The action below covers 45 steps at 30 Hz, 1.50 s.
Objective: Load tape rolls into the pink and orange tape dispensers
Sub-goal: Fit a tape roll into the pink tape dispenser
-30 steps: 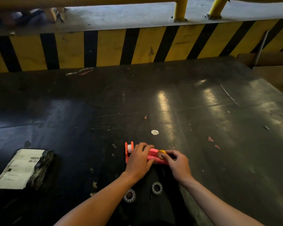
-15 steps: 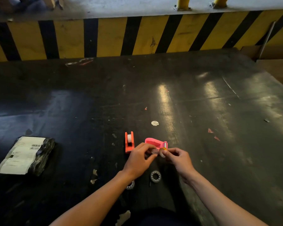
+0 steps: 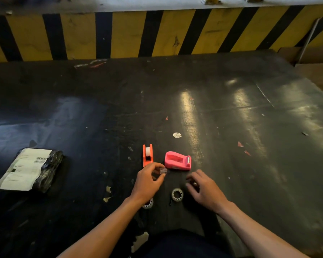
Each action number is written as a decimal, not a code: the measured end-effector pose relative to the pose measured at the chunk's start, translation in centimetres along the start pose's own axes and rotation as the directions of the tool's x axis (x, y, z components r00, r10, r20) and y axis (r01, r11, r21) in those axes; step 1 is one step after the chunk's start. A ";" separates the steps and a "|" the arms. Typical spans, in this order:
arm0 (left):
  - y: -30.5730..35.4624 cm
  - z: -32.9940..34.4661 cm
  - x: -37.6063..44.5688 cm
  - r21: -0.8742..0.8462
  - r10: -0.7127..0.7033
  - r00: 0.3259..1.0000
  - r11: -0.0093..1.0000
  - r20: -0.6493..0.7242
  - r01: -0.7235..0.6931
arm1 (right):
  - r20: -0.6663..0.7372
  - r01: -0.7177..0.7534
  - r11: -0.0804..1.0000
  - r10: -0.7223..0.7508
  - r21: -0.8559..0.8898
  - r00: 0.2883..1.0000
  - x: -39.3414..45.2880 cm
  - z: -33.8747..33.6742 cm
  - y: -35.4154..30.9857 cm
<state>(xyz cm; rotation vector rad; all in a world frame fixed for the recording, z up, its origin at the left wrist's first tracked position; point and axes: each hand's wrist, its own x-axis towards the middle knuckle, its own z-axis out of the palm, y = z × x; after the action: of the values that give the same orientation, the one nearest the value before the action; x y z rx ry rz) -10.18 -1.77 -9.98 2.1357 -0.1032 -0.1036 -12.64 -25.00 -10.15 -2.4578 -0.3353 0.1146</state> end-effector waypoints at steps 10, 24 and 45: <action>1.0 -1.1 1.1 -0.056 -0.053 0.999 0.997 0.001 0.053 | 0.446 -0.077 0.996 0.087 -0.040 0.891 2.8 1.3 -1.9; 5.0 -3.7 4.1 -0.106 -0.033 0.999 0.994 0.004 0.033 | 0.214 -0.266 0.467 0.163 0.843 0.963 7.4 -3.4 -5.4; 6.2 -5.1 5.2 -0.271 -0.071 0.977 0.954 0.201 0.125 | 0.357 -0.355 0.204 0.029 0.912 0.934 8.4 -4.6 -4.7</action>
<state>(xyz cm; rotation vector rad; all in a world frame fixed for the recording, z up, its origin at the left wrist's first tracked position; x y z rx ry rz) -4.60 -1.40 -2.15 1.8406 -0.0875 -0.3604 -4.82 -21.89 -3.64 -1.1282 0.0092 0.5920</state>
